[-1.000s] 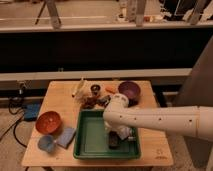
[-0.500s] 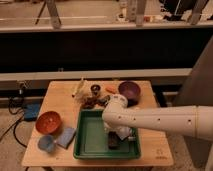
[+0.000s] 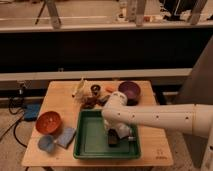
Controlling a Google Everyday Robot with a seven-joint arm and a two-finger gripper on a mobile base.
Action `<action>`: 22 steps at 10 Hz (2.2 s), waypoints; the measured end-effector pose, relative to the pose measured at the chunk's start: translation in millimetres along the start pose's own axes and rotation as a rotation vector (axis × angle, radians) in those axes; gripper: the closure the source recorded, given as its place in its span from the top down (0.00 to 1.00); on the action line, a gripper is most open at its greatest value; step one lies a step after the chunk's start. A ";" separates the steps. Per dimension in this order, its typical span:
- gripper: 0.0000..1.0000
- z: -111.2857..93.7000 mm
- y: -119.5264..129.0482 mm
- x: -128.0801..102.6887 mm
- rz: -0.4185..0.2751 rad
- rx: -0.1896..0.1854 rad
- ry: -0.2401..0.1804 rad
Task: Wipe tray with eraser
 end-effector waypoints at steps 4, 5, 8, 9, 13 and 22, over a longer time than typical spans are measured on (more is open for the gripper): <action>0.02 2.6 -20.7 20.6 -0.028 -0.006 -0.031; 0.02 2.1 -35.7 22.3 -0.047 -0.002 -0.033; 0.02 1.4 -36.4 23.7 -0.048 -0.011 -0.040; 0.02 0.7 -29.1 24.0 -0.037 -0.014 -0.040; 0.02 -0.8 -4.4 15.9 -0.006 -0.011 -0.041; 0.02 -10.3 -63.1 -77.4 -0.164 0.021 0.006</action>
